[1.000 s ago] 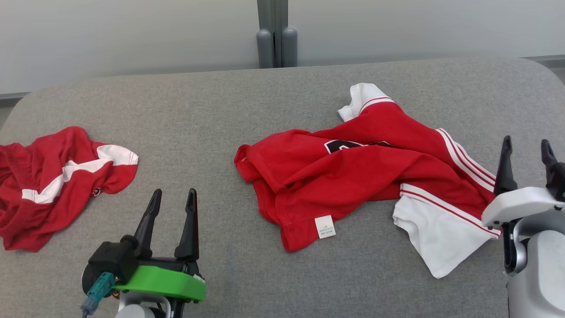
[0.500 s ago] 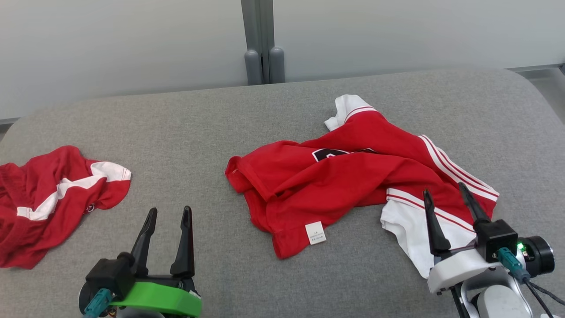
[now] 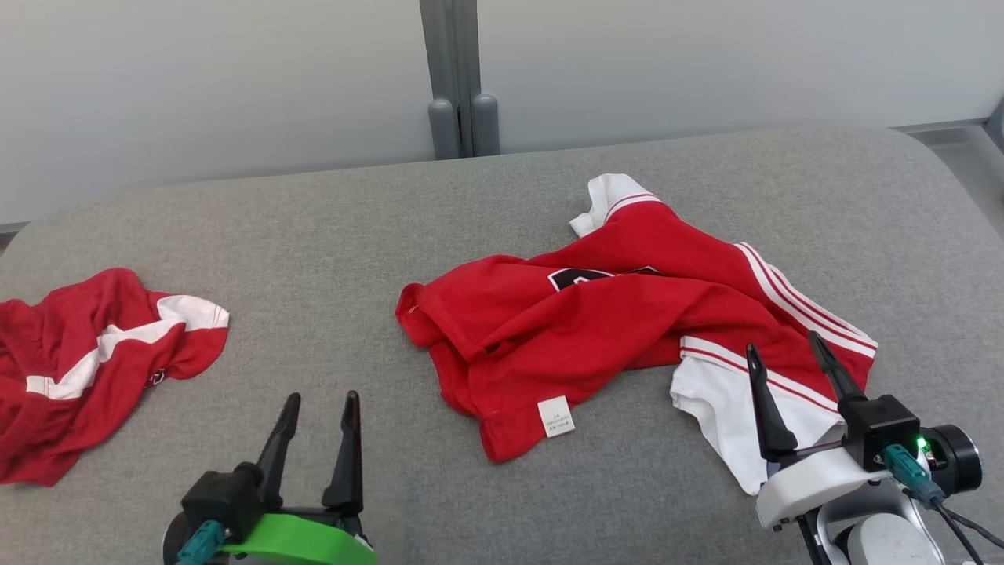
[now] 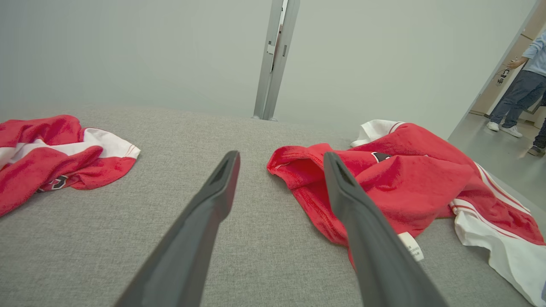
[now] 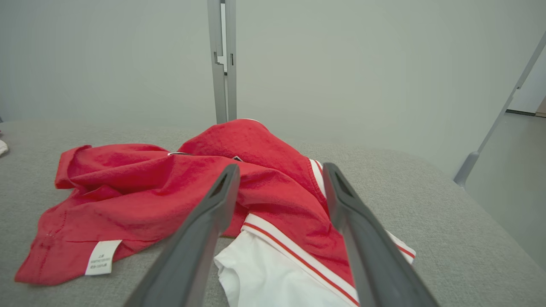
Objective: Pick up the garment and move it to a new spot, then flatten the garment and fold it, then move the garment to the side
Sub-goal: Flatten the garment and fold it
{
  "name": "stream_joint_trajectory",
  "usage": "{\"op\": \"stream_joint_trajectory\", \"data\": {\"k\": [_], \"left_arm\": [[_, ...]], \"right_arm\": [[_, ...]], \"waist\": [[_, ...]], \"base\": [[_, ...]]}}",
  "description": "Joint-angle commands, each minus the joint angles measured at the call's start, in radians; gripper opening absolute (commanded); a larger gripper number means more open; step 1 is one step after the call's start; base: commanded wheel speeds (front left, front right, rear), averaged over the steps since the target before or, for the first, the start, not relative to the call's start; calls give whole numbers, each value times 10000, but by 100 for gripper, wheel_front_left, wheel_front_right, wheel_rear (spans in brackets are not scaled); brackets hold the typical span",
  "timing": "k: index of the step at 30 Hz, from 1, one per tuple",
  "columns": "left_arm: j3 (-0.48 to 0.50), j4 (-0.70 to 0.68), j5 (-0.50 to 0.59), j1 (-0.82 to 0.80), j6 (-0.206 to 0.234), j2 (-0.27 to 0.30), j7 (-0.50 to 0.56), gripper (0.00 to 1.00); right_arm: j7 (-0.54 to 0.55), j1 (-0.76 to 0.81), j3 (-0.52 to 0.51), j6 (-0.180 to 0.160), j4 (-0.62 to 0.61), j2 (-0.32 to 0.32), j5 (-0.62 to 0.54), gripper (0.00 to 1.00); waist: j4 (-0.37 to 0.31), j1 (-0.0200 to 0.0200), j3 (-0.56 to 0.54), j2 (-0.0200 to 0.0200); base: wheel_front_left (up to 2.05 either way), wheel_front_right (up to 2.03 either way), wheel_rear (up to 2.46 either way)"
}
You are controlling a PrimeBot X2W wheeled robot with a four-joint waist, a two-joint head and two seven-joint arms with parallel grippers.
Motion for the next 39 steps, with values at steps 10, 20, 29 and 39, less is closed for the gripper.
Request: {"op": "stream_joint_trajectory", "data": {"k": [10,20,29,39], "left_arm": [[-1288,2640,-761,-1888,-29,24,6,100],[-2036,5128,-1628,-3478,477,-24,677,100],[-2690,6110,-2529,-4256,1364,-23,952,100],[-3681,6812,-2524,-4628,1268,-47,896,0]], "right_arm": [[-19,-248,90,-14,-106,11,138,100],[-207,-621,280,-14,56,46,245,100],[-322,-759,295,-14,219,55,348,100],[-393,-882,302,-14,306,57,446,100]], "waist": [[-706,0,580,0],[-1671,0,1159,0],[-1963,0,1425,0],[-1849,0,1468,0]], "base": [[0,0,0],[0,0,0],[0,0,0],[0,0,0]]}}
